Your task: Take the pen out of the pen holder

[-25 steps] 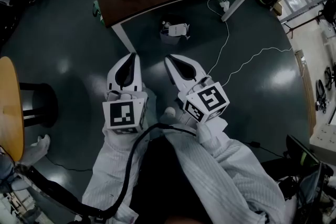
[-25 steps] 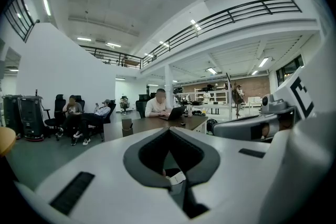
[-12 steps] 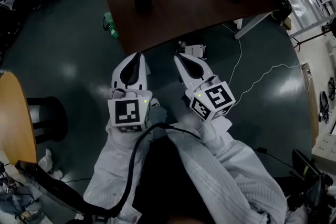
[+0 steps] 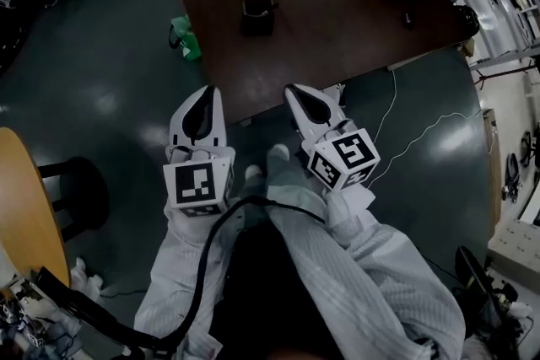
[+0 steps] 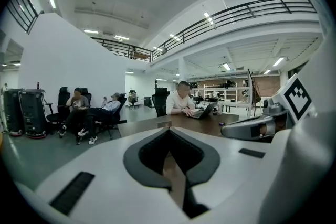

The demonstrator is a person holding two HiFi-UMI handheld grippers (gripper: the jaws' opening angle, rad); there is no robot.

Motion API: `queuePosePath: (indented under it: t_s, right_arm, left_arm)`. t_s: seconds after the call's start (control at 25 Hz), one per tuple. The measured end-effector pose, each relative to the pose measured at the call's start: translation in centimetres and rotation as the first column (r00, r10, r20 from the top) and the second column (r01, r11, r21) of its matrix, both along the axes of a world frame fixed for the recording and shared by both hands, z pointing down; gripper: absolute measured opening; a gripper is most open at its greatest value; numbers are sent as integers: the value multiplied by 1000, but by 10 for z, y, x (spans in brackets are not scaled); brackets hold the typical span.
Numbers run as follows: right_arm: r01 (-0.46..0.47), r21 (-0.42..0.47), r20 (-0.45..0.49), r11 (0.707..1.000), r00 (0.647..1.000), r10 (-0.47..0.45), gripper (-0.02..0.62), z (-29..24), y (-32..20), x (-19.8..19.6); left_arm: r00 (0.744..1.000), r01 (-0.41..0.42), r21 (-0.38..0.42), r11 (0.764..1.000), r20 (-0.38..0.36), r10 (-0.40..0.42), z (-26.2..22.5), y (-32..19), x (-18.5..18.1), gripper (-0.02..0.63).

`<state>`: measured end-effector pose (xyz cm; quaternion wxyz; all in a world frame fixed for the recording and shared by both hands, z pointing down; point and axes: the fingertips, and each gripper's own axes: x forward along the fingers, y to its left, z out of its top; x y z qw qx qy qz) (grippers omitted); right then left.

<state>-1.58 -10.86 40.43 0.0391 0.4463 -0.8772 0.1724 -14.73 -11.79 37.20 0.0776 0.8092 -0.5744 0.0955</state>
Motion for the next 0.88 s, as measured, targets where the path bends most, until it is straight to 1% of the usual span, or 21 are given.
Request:
queuePosePath:
  t_s: [0.2, 0.32, 0.48, 0.68, 0.76, 0.88]
  right_arm:
    - [7, -51, -26, 999, 1000, -9, 2, 31, -53, 0]
    - [4, -63, -37, 998, 999, -6, 2, 40, -92, 3]
    - [-4, -76, -84, 997, 996, -3, 2, 48, -151, 10]
    - [5, -133, -96, 991, 995, -18, 5, 75, -209, 23]
    - [8, -142, -93, 990, 995, -21, 13, 81, -228, 28]
    - [10, -149, -84, 989, 996, -22, 31, 88, -246, 32]
  left_arm:
    - [1000, 1, -45, 999, -23, -2, 35, -44, -4, 5]
    - [999, 20, -54, 998, -25, -22, 35, -81, -8, 5]
    - [999, 36, -46, 998, -34, -38, 28, -139, -4, 5]
    - [998, 56, -42, 998, -28, -57, 33, -200, 11, 5]
    - [997, 67, -53, 996, -27, -69, 36, -219, 15, 5]
    - [997, 66, -61, 996, -24, -68, 44, -235, 17, 5]
